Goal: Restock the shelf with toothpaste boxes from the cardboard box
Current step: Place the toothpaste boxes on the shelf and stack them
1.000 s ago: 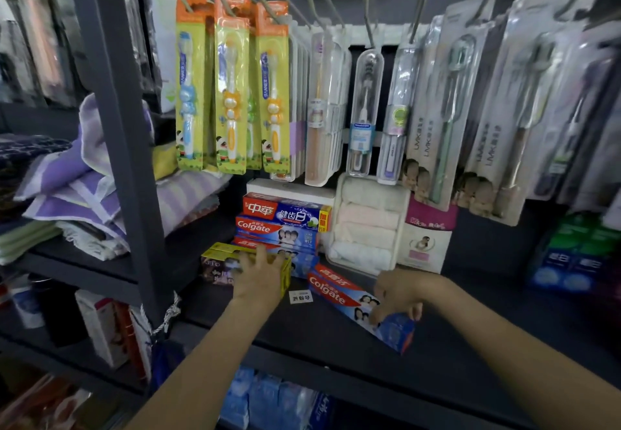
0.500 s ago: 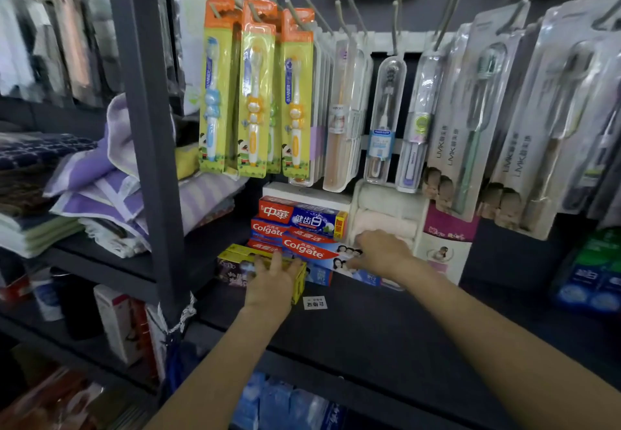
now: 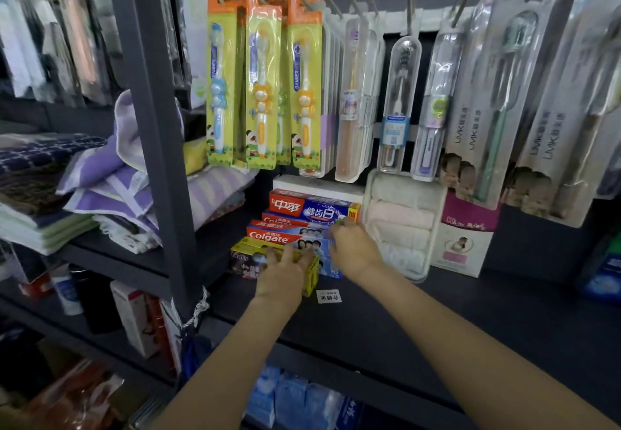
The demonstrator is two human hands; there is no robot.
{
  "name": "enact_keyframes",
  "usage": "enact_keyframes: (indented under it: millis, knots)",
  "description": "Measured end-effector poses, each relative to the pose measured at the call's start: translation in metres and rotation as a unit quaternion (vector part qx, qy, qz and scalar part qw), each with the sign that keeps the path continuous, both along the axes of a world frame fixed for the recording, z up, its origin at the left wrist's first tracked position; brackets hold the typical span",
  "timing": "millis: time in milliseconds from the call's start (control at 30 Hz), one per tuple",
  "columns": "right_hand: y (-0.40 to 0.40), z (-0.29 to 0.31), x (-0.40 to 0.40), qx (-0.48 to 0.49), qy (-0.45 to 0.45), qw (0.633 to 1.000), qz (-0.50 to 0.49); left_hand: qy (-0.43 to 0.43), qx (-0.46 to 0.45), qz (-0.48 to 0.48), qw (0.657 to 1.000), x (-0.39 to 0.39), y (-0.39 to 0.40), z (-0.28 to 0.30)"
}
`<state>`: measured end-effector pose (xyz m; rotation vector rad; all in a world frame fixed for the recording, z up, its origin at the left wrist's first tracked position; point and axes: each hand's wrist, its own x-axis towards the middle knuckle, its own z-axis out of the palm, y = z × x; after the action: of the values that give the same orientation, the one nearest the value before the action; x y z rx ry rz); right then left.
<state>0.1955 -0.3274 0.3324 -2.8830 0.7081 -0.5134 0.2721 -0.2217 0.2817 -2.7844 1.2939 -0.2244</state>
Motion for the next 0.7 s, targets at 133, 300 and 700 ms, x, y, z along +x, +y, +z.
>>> enact_keyframes:
  millis: [133,300,700]
  knots:
    - [-0.006,0.001,-0.047,0.022,-0.06,0.997,0.039,0.045,-0.071,0.014,0.996,-0.005,0.007,-0.001]
    - [0.011,-0.017,-0.138,0.08,-0.116,0.987,0.078,-0.032,-0.357,-0.148,0.922,-0.078,0.028,-0.015]
    - [0.103,-0.322,-0.348,0.261,0.382,0.884,0.065,0.283,-0.066,-0.274,0.917,-0.257,0.146,-0.293]
